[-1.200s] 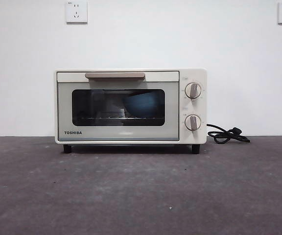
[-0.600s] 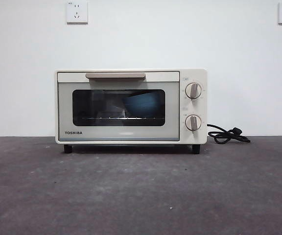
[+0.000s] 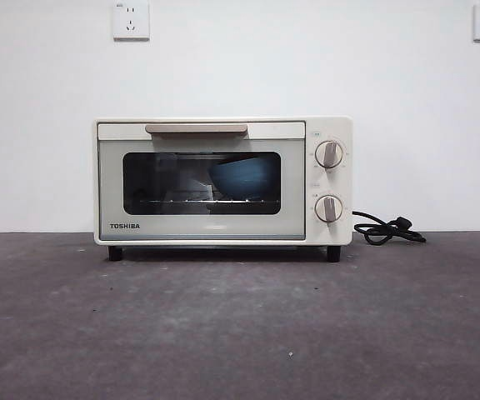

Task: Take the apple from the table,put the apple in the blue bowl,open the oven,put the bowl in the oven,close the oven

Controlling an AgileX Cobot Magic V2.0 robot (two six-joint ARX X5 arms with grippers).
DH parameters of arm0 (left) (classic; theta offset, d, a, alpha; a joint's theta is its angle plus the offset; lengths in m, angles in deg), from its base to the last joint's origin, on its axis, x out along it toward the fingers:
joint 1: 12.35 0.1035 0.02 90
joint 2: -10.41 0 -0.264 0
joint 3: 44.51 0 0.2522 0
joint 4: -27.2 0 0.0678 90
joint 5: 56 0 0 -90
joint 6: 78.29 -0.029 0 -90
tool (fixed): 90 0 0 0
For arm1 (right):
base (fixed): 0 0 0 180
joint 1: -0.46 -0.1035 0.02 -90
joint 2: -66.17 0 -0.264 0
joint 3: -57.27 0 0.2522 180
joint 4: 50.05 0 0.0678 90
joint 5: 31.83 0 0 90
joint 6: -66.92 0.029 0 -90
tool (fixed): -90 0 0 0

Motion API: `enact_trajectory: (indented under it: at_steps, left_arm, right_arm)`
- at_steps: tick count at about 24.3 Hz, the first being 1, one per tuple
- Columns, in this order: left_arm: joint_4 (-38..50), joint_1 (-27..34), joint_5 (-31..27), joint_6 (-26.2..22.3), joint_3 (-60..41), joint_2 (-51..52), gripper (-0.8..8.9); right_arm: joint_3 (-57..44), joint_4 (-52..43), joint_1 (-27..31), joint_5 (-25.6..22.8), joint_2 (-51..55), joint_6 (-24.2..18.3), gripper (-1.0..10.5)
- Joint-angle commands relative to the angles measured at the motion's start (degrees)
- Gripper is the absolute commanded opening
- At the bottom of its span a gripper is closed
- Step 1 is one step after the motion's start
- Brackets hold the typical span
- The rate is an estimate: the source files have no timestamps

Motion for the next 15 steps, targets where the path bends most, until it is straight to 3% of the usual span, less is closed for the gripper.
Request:
enact_trajectory:
  at_steps: [1, 15]
  left_arm:
    - [-4.00, -0.13, 0.00, 0.44, -0.59, 0.13, -0.04]
    - [-6.45, -0.13, 0.02, 0.42, -0.57, -0.02, -0.04]
  right_arm:
    - [-0.26, 1.33, 0.00, -0.22, -0.26, -0.37, 0.0]
    - [-0.26, 1.33, 0.00, -0.22, -0.26, -0.37, 0.0]
